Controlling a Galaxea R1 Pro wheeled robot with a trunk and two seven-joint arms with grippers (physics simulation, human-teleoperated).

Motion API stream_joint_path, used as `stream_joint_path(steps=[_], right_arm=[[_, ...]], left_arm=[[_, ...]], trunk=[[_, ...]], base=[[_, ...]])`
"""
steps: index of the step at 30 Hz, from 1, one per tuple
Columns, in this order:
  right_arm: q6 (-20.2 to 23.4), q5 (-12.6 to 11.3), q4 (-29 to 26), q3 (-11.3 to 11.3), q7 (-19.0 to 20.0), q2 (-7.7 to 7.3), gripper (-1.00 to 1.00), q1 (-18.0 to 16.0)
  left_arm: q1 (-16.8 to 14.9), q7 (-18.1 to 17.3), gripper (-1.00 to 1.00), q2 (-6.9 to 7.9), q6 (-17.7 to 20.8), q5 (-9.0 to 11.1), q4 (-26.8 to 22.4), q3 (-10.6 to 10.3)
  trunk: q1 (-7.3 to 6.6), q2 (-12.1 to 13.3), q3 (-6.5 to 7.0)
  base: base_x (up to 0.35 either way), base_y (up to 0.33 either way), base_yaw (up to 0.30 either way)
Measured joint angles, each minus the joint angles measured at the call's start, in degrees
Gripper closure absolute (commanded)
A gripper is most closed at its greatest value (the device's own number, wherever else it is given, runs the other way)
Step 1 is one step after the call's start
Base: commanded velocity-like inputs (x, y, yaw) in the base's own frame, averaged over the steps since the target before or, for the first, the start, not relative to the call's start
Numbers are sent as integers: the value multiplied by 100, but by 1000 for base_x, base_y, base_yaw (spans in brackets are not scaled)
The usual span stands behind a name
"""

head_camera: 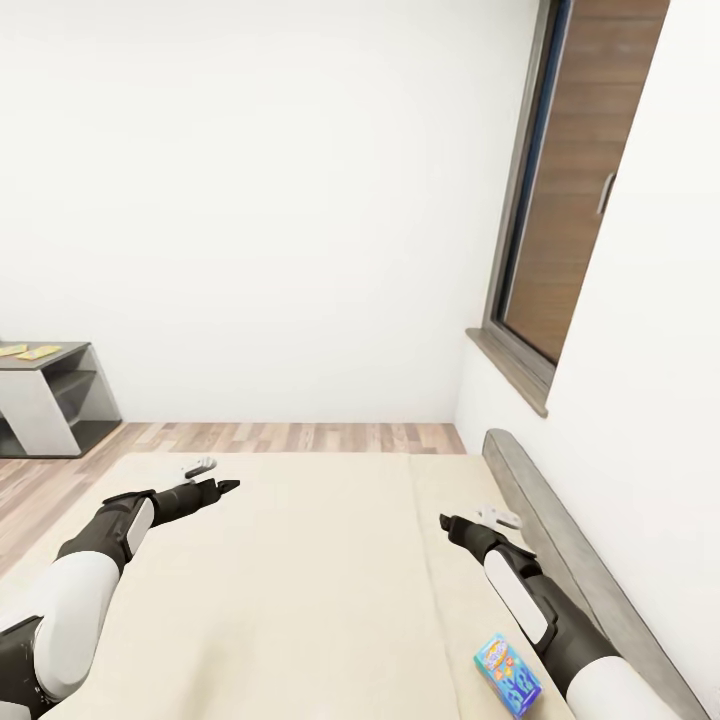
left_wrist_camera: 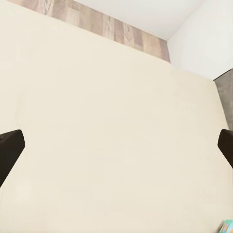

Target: Put all the toys in the child's room - the three board games (two on the bed and one on the table), the two jigsaw puzzles on the table, and the tennis ball on the table - inside the toy box on the table in the child's room.

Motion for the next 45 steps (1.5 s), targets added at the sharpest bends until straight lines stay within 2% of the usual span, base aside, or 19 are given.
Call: stream_joint_path(steps=[8, 13, 19, 35, 45], right_arm=[[-1, -2, 4, -4, 1, 0, -100, -1], [15, -12, -122, -44, 21, 149, -100, -89], [12, -12, -86, -43, 26, 258, -100, -76], [54, -39, -21, -114, -23, 271, -100, -90], [259, -46, 299, -134, -298, 287, -100, -325]], left_arm=[[0, 0, -100, 0, 1, 0, 1, 0], [-164, 28, -100, 9, -10, 56, -160, 34], [-345, 130, -100, -70, 2, 40, -292, 11], [-307, 201, -100, -87, 26, 36, -274, 1], [-307, 494, -100, -93, 78, 37, -274, 9]], trunk=[[0, 0, 0], [0, 0, 0], [0, 0, 0], [0, 0, 0], [0, 0, 0]], base=[[0, -33, 0], [0, 0, 0], [0, 0, 0], [0, 0, 0], [0, 0, 0]])
